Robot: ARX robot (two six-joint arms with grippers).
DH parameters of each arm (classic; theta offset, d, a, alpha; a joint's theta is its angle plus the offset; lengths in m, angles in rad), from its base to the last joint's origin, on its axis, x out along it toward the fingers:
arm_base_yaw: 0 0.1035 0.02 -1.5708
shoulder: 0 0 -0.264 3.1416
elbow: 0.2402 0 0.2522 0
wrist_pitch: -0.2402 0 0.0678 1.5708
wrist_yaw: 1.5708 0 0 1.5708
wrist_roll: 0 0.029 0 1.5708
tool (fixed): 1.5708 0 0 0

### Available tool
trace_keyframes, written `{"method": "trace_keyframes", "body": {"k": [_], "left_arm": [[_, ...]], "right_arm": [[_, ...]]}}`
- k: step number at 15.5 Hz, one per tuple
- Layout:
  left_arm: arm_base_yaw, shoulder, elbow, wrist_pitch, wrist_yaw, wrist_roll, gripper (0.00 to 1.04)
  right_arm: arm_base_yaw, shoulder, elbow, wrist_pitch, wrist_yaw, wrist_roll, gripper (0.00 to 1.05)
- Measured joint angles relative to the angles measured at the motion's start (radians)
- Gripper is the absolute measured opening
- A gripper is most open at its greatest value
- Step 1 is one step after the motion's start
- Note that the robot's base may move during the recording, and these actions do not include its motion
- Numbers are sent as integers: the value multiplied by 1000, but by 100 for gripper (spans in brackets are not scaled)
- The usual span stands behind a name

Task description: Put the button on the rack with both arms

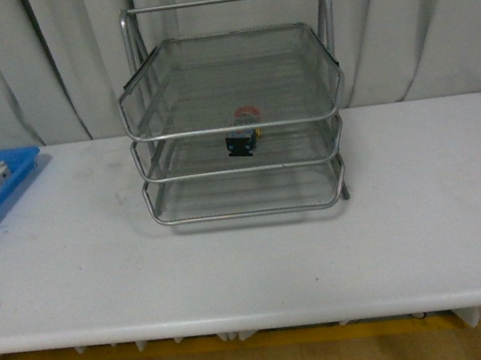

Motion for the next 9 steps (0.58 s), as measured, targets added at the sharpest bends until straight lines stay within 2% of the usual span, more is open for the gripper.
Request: {"method": "trace_keyframes", "body": {"k": [9], "left_arm": [[0,0,0,0,2,0,98]], "right_arm": [[0,-247,-131,-123,0,-6,2]]}}
